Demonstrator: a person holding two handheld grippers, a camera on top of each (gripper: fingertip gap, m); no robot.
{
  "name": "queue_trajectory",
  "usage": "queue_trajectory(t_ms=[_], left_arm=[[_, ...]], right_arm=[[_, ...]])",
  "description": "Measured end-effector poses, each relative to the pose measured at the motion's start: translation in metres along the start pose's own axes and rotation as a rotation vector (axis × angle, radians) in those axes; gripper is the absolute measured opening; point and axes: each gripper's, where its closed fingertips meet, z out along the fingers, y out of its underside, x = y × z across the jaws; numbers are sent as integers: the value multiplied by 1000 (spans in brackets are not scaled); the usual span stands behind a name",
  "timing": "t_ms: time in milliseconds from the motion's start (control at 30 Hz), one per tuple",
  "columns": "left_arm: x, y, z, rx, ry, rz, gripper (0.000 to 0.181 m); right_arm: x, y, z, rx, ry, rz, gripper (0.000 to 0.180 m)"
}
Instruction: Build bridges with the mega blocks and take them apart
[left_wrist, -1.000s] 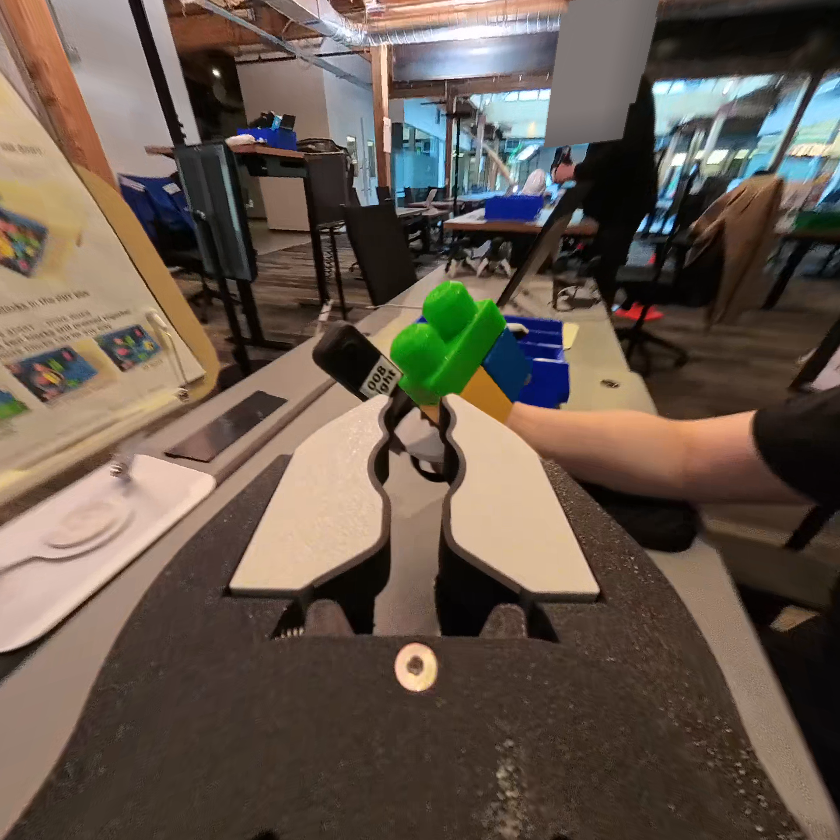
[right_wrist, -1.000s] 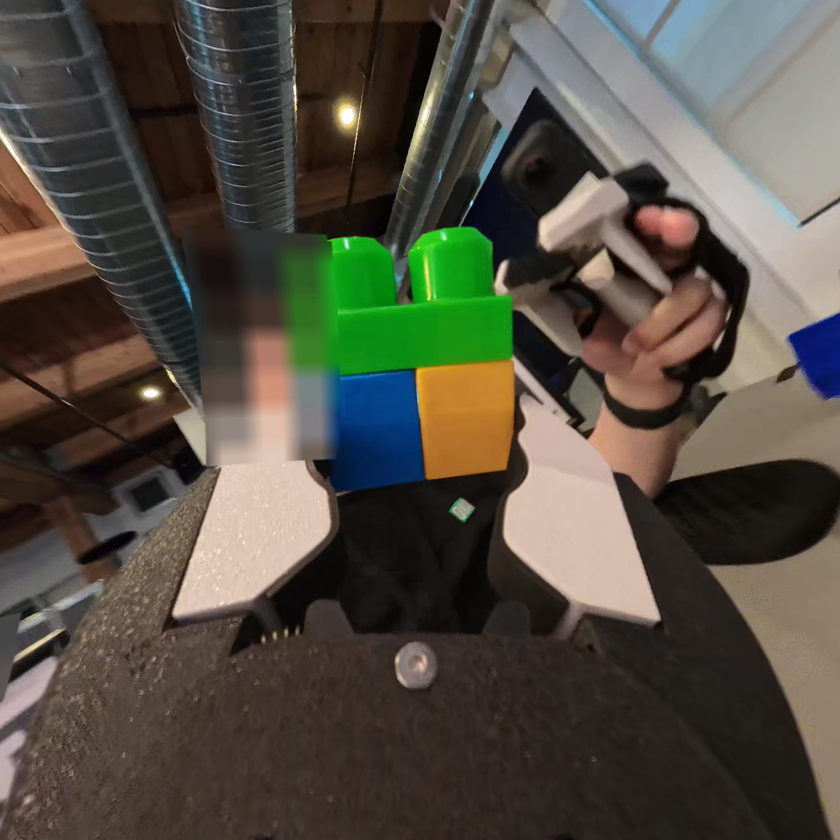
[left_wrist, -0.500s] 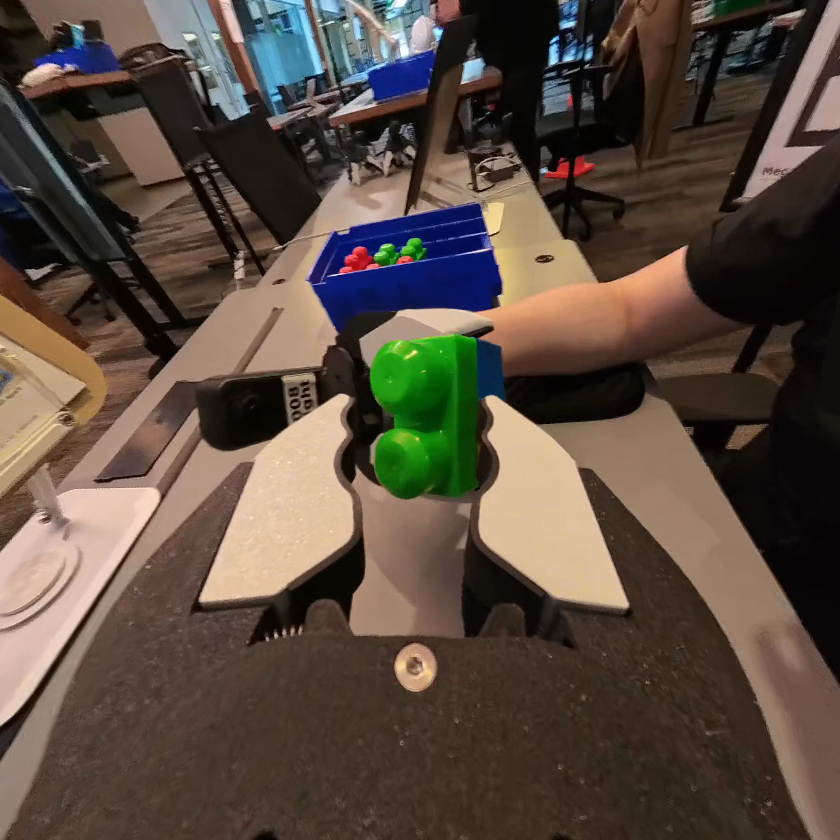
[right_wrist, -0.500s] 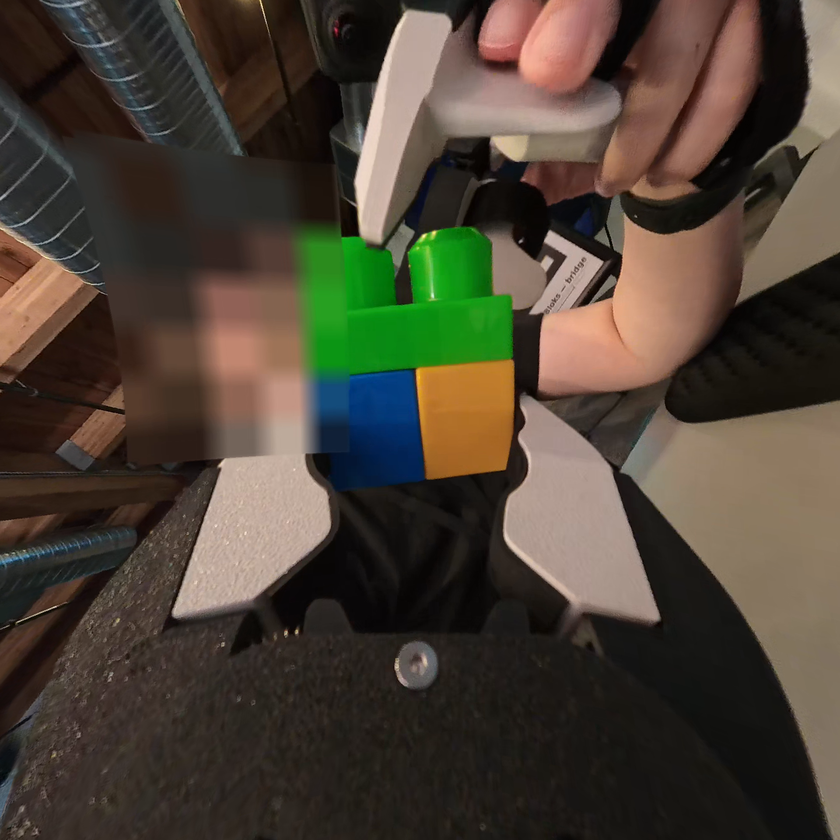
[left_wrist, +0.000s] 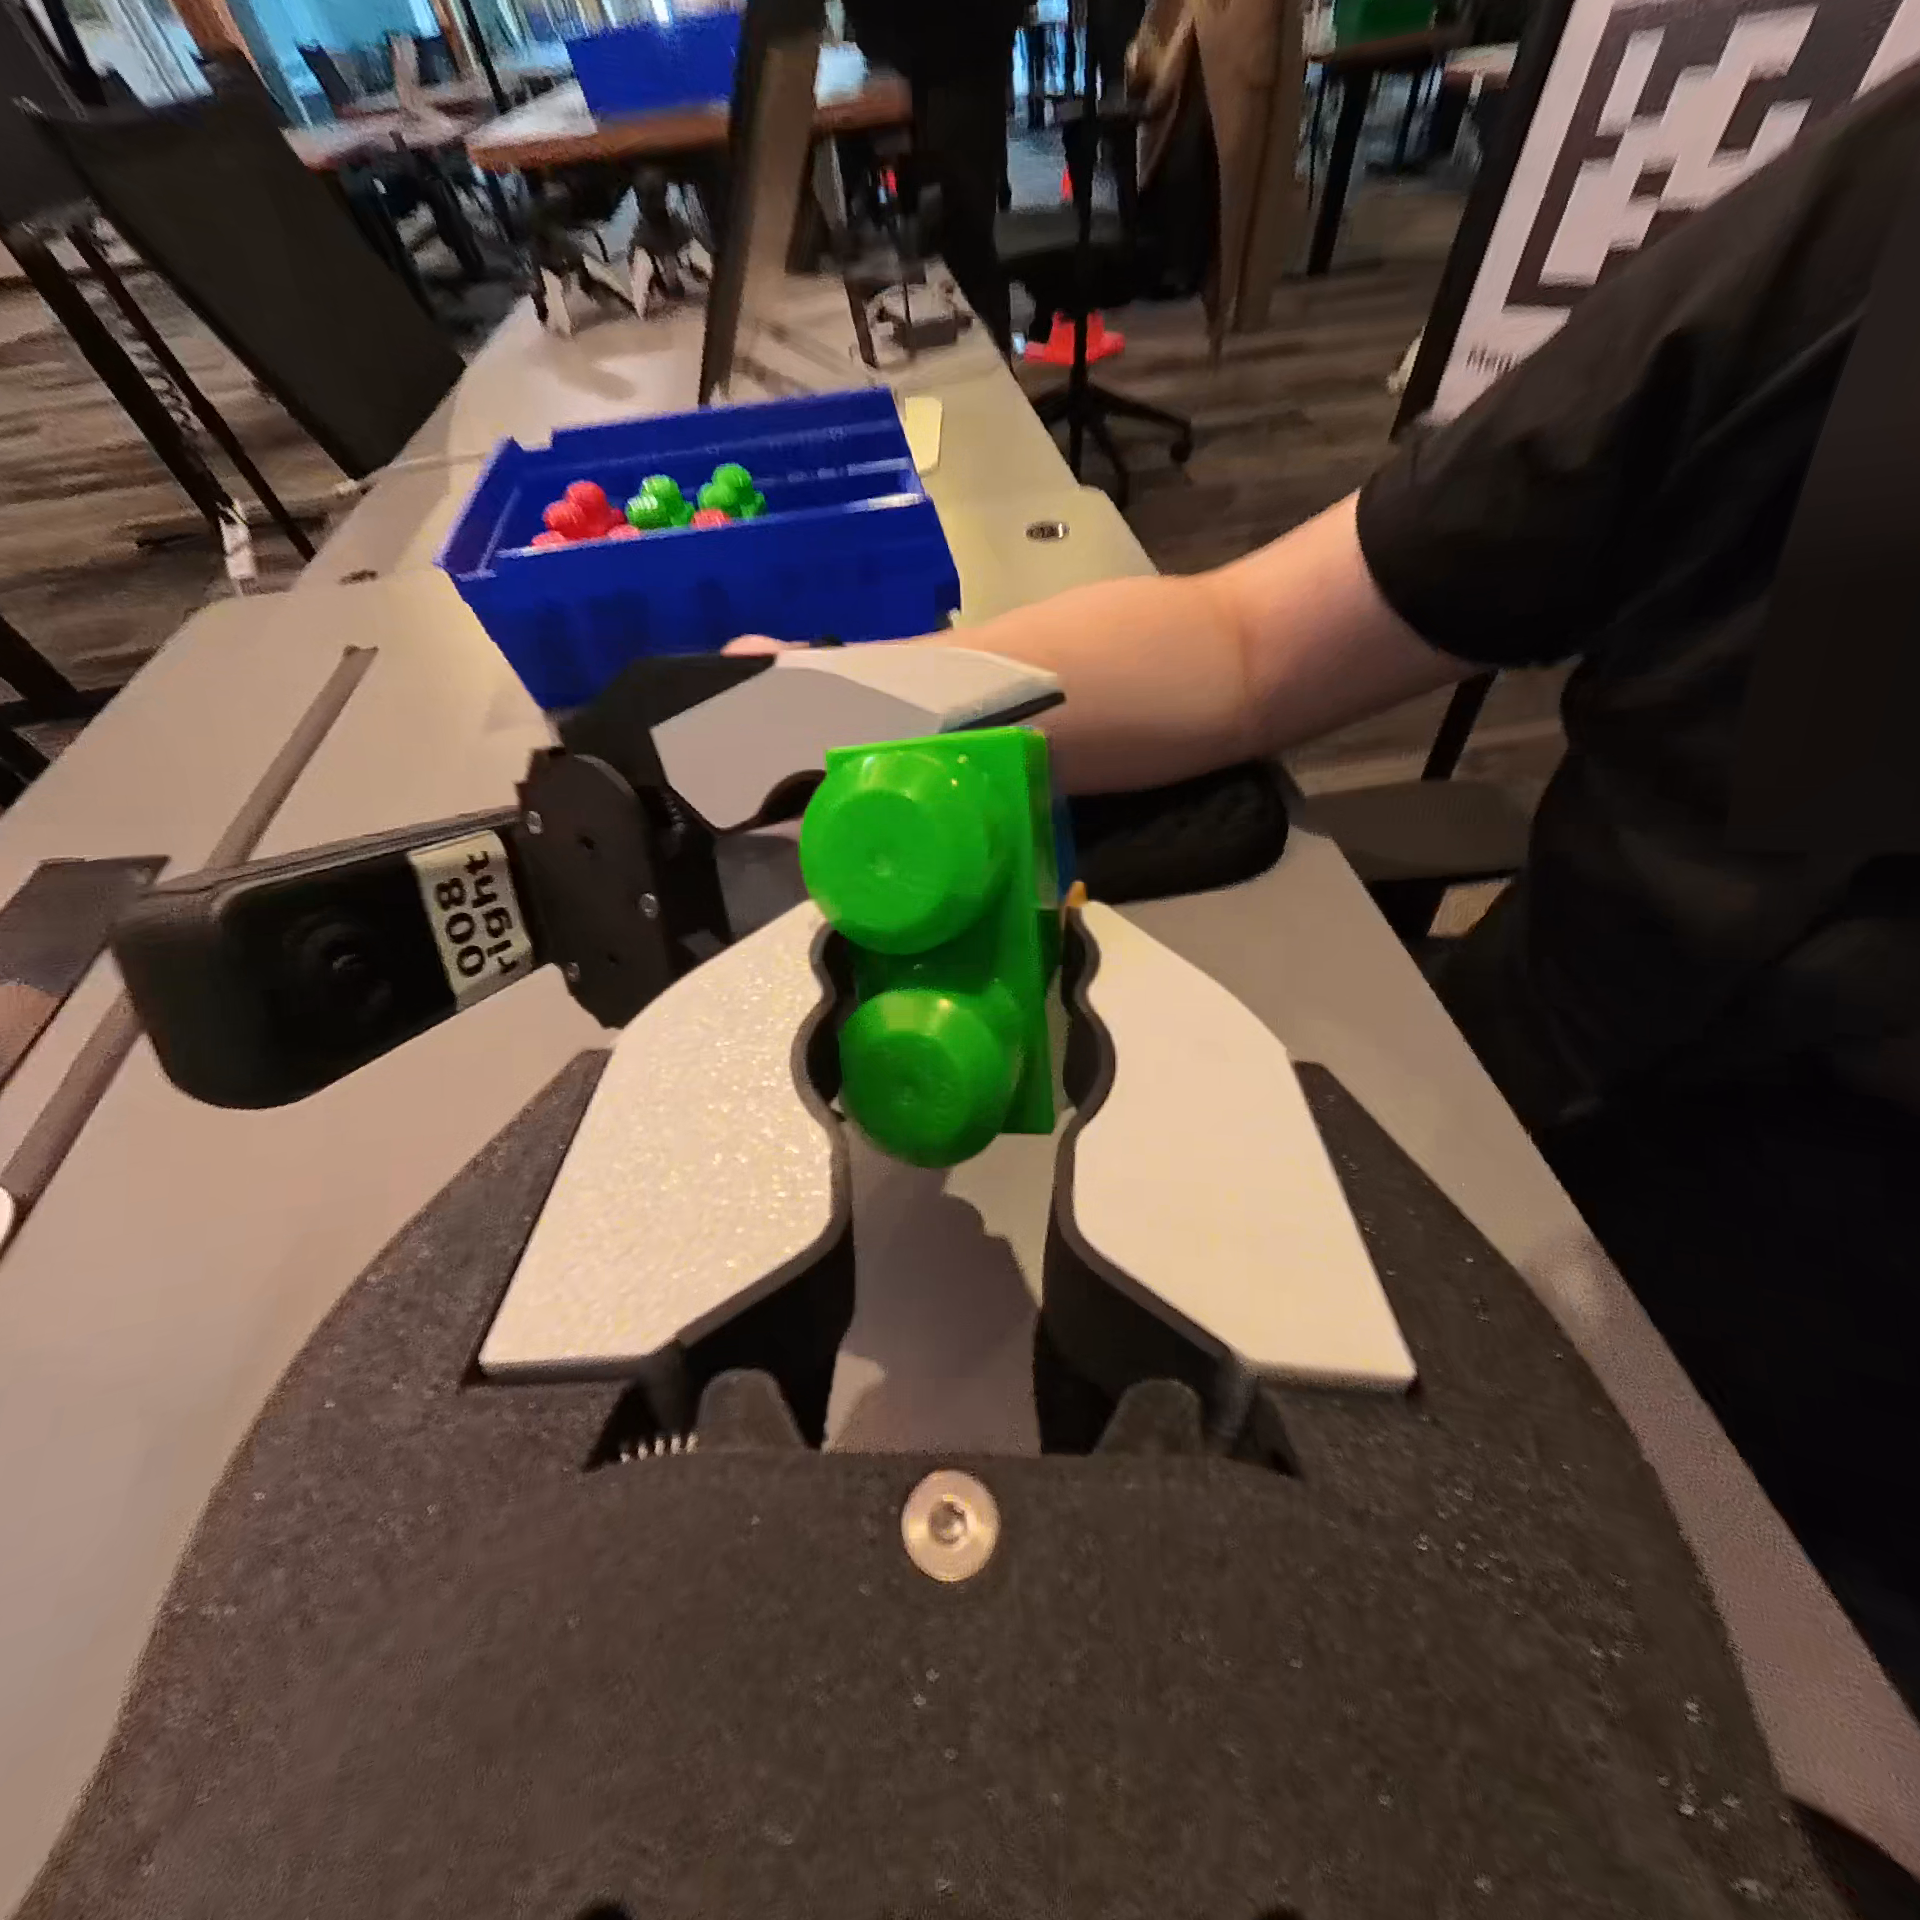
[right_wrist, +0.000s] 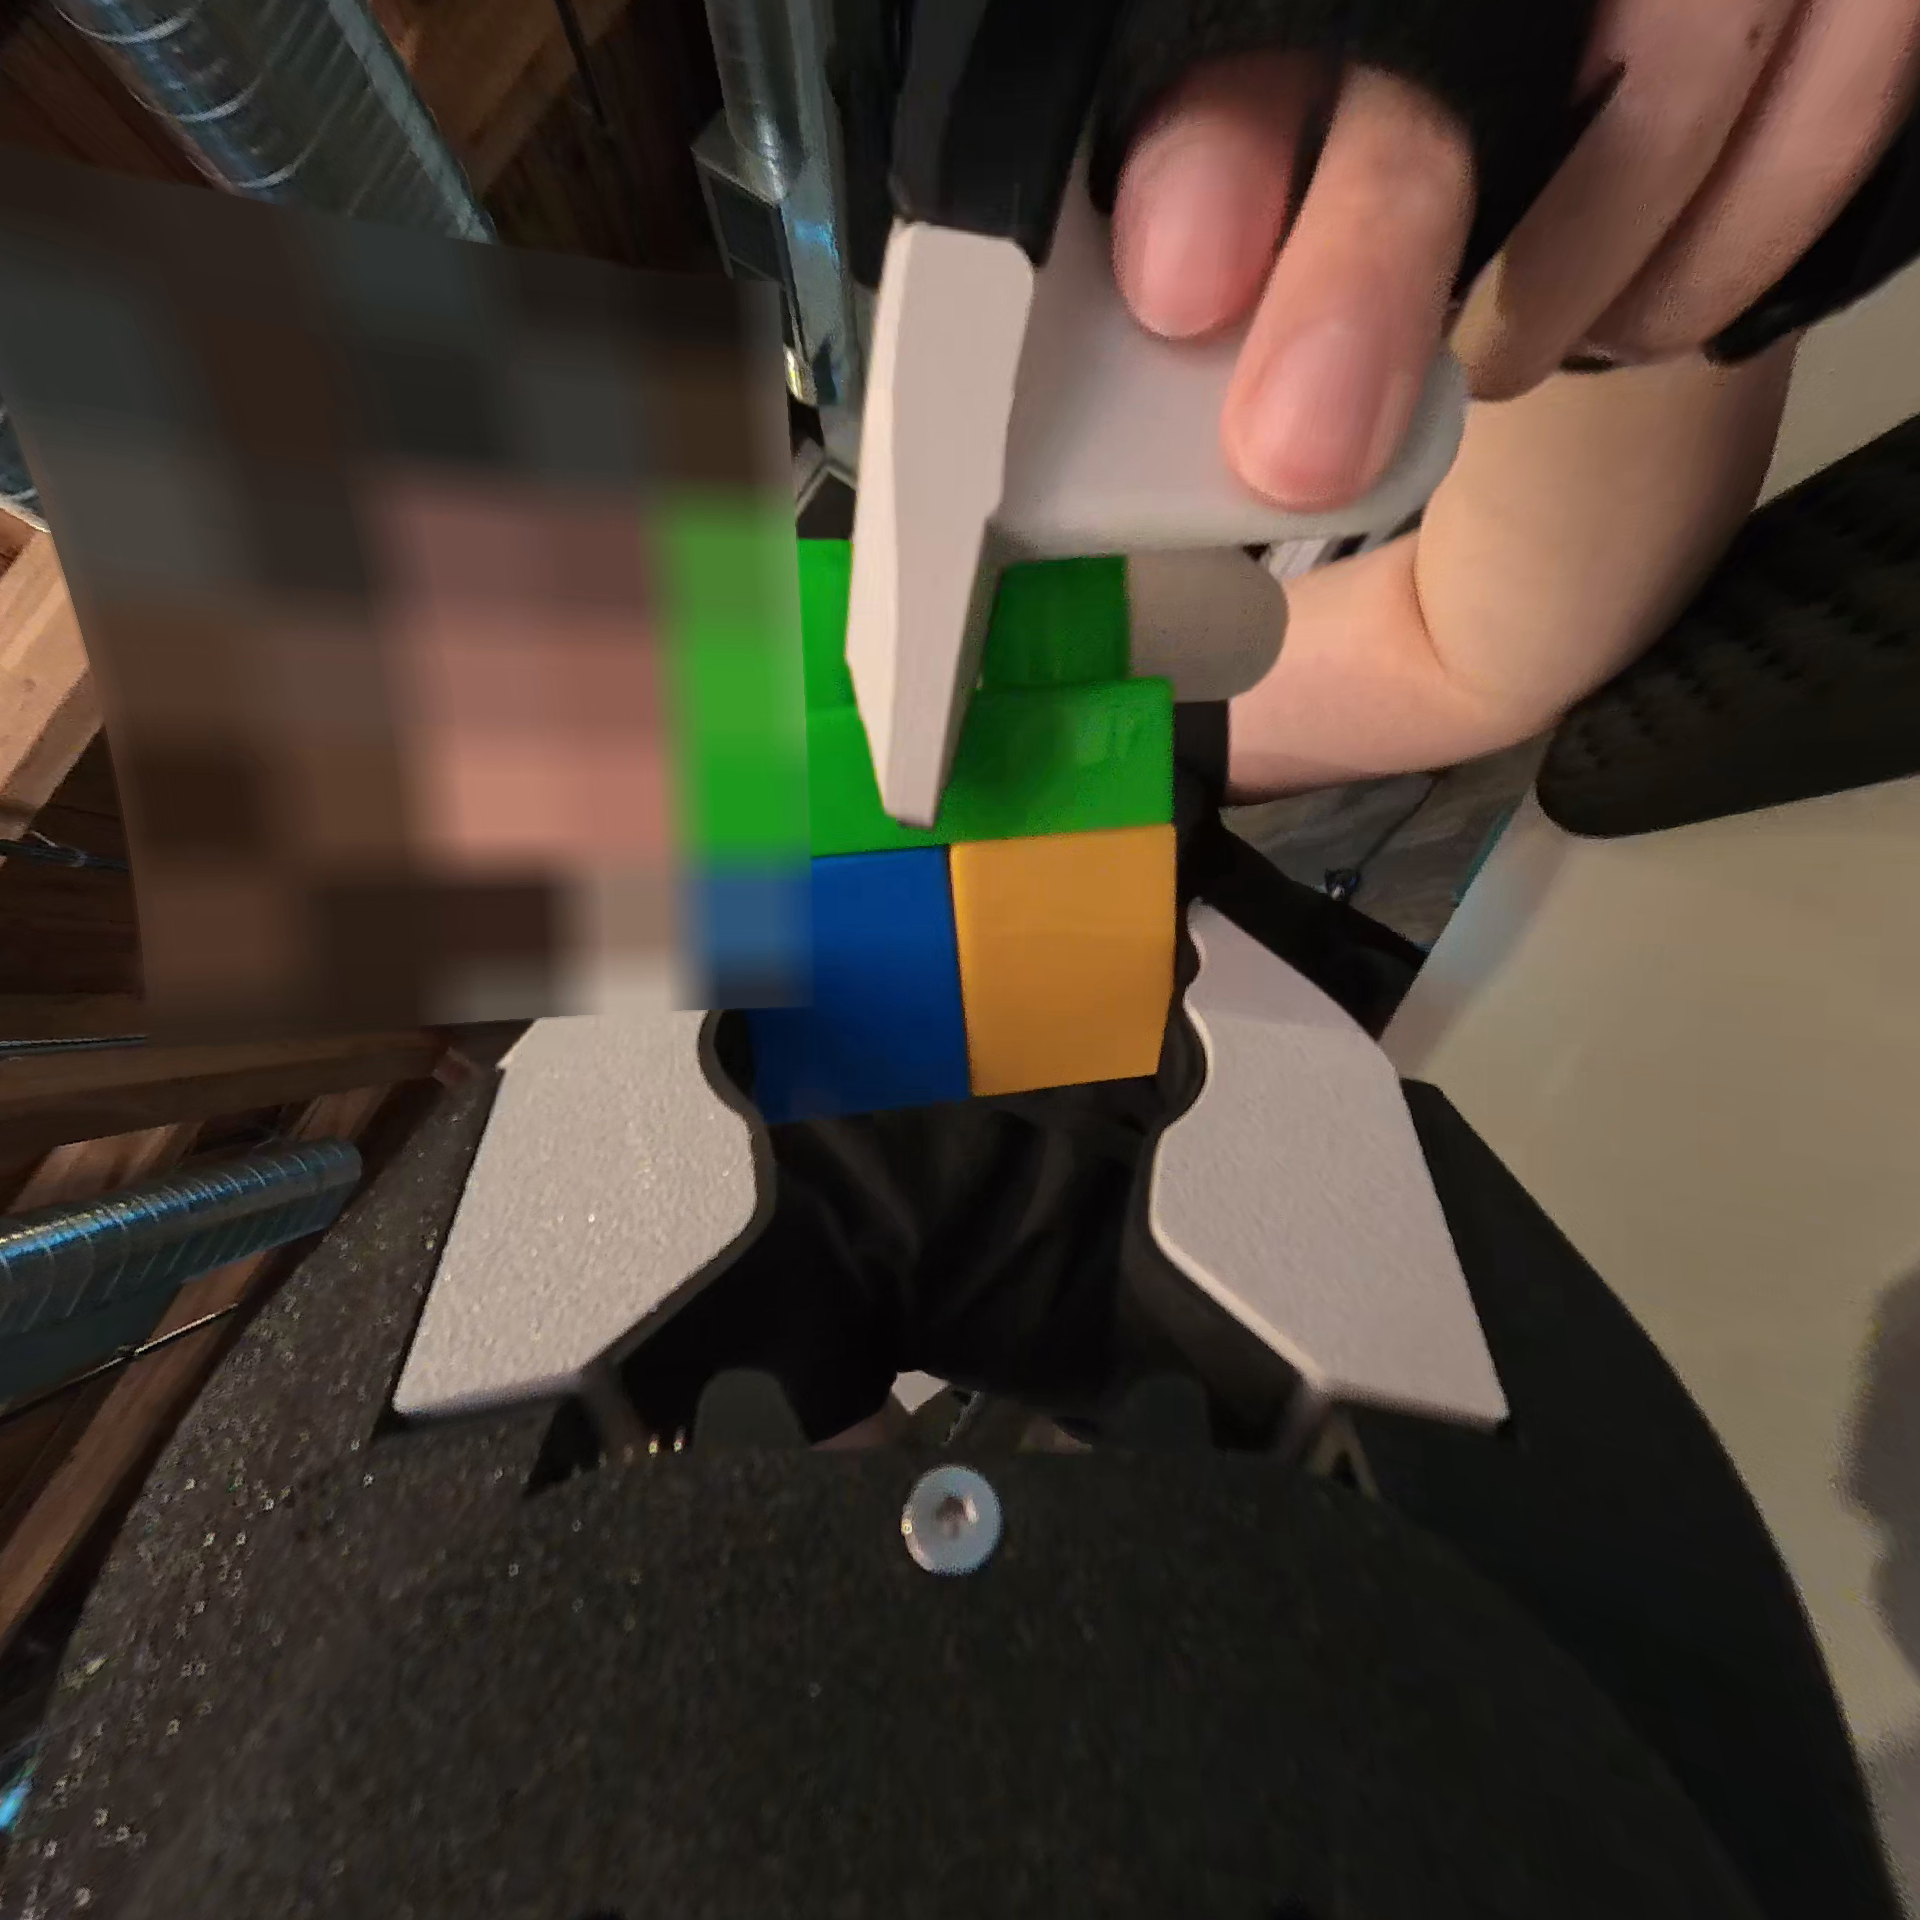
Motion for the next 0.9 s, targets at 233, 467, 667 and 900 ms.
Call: queue_trajectory(t_ms=[233, 467, 667, 900], left_arm=[[2, -1, 2, 24, 38, -16, 38], [-2, -6, -3, 63, 53, -68, 34], [-21, -16, -18, 150, -12, -125, 33], [-80, -21, -59, 360, -243, -397, 33]], right_arm=[[2, 6, -1, -29, 24, -6, 76], [2, 2, -4, -3, 29, -12, 77], [2, -23, -23, 156, 141, -142, 80], [-11, -77, -101, 397, 903, -707, 82]])
